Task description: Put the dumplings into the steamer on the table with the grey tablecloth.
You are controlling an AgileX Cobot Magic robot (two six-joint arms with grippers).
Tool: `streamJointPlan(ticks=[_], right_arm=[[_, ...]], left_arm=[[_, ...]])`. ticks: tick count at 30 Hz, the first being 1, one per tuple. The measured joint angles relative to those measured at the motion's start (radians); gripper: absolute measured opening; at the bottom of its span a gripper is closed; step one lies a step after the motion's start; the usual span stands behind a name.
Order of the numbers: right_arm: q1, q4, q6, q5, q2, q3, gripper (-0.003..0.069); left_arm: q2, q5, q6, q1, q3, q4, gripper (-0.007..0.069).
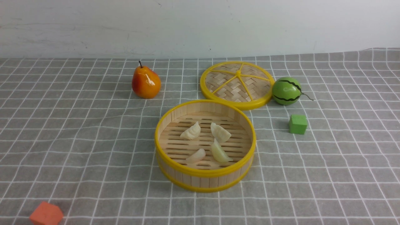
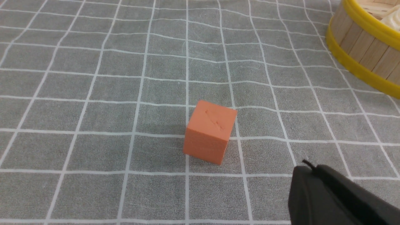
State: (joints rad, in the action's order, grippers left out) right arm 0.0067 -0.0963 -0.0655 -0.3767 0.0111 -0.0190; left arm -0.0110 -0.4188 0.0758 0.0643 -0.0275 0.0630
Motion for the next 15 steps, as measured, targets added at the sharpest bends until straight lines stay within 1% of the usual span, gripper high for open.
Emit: streamJointPlan(ticks=[15], right_arm=[[0.0,0.0,0.0,0.0,0.0,0.0,0.0108]], left_arm=[[0.0,-0.001,0.0,0.0,0.001,0.0,0.0003]])
